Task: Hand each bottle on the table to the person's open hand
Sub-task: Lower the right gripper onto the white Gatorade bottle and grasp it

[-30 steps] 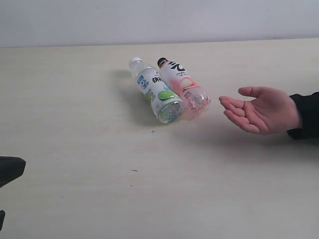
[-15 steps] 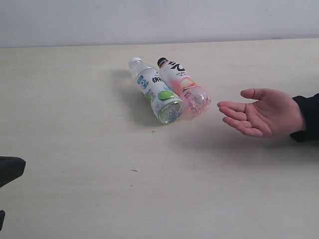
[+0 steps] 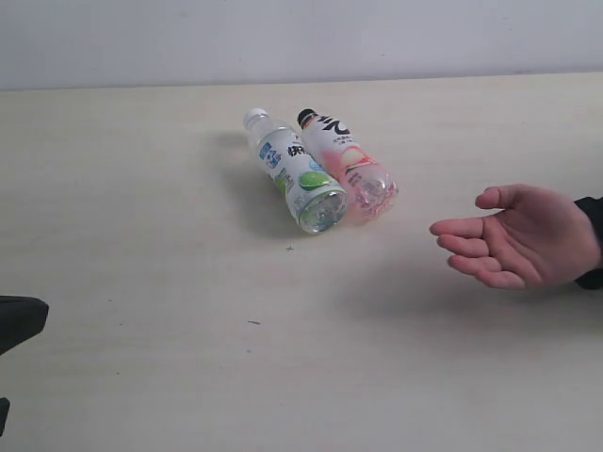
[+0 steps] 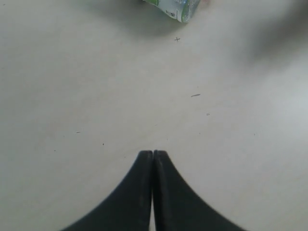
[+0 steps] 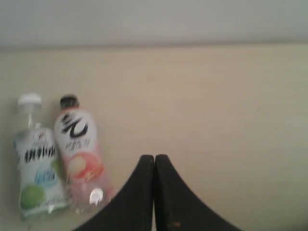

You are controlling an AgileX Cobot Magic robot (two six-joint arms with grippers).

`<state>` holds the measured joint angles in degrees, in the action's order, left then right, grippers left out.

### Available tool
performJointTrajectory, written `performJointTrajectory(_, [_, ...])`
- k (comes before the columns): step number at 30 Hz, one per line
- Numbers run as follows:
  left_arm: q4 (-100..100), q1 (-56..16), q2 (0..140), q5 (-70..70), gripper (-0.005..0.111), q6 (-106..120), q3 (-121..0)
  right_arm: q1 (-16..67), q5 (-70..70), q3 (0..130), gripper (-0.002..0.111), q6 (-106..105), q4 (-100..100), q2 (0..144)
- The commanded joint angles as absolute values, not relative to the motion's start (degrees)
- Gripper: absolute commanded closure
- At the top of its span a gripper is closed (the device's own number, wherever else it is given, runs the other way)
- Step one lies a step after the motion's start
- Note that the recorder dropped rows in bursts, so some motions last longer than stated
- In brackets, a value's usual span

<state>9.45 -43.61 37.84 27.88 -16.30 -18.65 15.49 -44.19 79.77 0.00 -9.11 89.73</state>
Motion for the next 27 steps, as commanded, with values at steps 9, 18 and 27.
performJointTrajectory(9, [9.9,-43.9,37.3,27.8,0.104,-16.7,-18.5,30.8,-69.1,109.1,0.103,-9.0,-12.3,123.7])
performJointTrajectory(18, [9.9,-43.9,37.3,27.8,0.104,-16.7,-18.5,37.4,-70.0,118.3,0.054,-10.4,-11.5,131.1])
performJointTrajectory(27, [9.9,-43.9,37.3,27.7,0.104,-16.6,-18.5,39.3,-64.1,119.1,0.030,-8.3,-7.9,133.3])
